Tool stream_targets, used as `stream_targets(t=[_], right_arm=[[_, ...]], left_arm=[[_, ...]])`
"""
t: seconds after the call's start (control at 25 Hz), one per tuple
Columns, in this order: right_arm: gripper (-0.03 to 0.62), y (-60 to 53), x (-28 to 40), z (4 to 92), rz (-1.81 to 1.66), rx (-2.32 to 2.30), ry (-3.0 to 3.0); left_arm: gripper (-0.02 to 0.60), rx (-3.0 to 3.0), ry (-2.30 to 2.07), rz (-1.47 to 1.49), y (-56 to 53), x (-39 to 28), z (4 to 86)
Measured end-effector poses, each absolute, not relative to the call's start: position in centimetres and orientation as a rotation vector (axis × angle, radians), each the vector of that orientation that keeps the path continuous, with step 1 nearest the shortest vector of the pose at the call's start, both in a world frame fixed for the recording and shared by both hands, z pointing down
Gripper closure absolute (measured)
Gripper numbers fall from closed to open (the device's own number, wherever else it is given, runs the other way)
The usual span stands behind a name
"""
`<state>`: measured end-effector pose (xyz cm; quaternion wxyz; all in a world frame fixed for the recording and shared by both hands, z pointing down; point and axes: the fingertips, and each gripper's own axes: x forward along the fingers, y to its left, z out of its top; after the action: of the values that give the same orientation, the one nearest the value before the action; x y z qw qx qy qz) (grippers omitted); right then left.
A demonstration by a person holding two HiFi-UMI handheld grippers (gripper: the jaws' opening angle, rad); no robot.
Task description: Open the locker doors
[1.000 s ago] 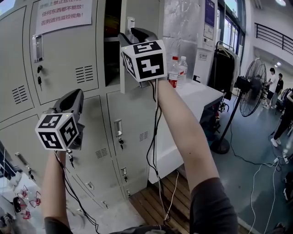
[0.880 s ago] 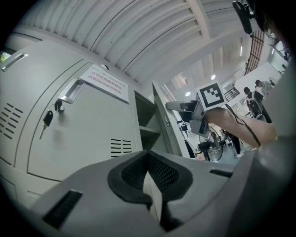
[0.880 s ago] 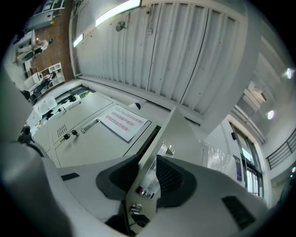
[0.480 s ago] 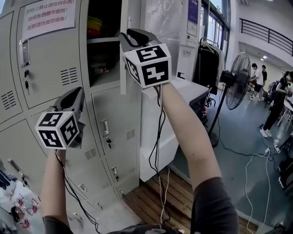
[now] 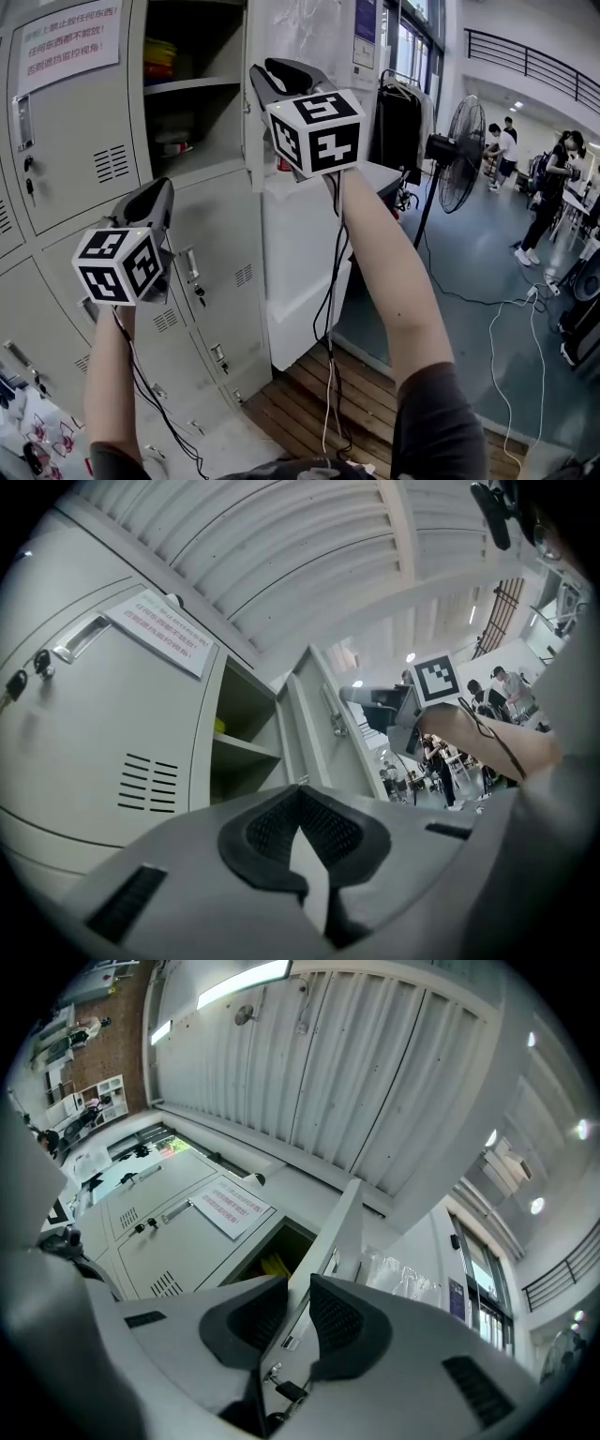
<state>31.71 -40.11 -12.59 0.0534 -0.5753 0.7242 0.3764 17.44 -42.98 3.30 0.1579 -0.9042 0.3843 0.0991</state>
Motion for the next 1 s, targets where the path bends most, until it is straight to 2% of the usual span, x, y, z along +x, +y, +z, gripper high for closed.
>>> stream_targets(t=[1.0], right_arm=[[0.522,-39.7,42.9,-12.5,0.941,-1.849,2.163]], left_arm=[[0.572,-2.673,1.015,0.341,-44.5,25.0,3.9]])
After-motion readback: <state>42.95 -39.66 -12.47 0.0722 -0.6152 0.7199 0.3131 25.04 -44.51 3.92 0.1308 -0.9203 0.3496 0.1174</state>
